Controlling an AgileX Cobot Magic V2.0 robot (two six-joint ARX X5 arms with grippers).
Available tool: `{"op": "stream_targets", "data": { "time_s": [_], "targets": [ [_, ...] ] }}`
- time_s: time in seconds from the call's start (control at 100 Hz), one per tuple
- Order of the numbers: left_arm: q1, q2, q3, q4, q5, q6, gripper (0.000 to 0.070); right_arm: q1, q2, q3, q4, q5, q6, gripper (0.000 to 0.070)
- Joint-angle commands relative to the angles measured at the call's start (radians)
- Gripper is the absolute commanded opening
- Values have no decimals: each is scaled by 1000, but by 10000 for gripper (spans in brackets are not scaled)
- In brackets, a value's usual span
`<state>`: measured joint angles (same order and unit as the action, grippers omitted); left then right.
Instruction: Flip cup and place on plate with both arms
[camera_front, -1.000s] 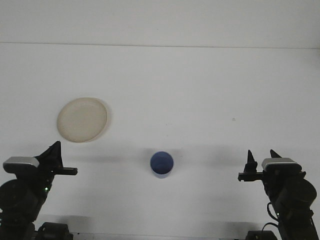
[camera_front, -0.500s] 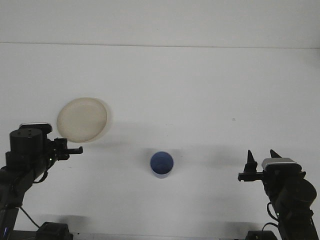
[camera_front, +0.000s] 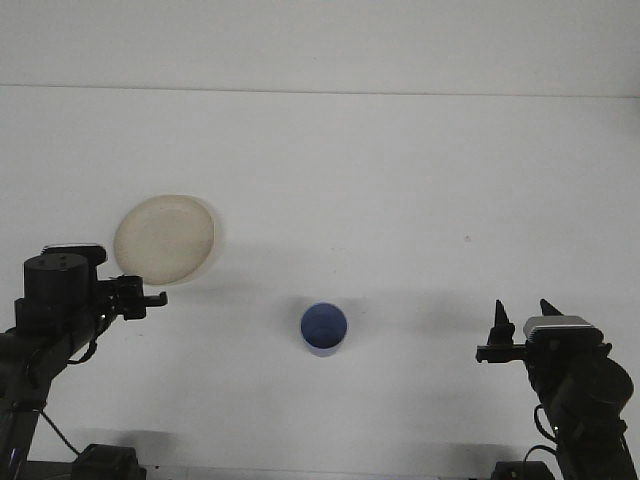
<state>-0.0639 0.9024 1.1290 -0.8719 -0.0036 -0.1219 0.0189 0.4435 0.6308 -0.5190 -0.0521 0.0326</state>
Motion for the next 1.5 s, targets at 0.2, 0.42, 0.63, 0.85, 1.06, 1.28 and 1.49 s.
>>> {"op": "stream_targets", "data": {
  "time_s": [0.2,0.42,0.63,0.85,1.06,1.28,1.49],
  "targets": [
    [-3,18,25,-20,52,4,511,0,1,3,10,0,-7,467],
    [-95,110,55,-53,172,-10,504,0,1,3,10,0,-7,467],
    [-307,272,149,-35,169,-49,504,0,1,3,10,0,-7,467],
    [-515,489,294,-22,112,-56,504,0,1,3,10,0,-7,467],
    [-638,674,391,-25,100,-51,504,0,1,3,10,0,-7,467],
    [-699,799,399,-36,100,-39,504,0,1,3,10,0,-7,467],
    [-714,898,399,-39,100,-21,503,0,1,3,10,0,-7,467]
  ]
}}
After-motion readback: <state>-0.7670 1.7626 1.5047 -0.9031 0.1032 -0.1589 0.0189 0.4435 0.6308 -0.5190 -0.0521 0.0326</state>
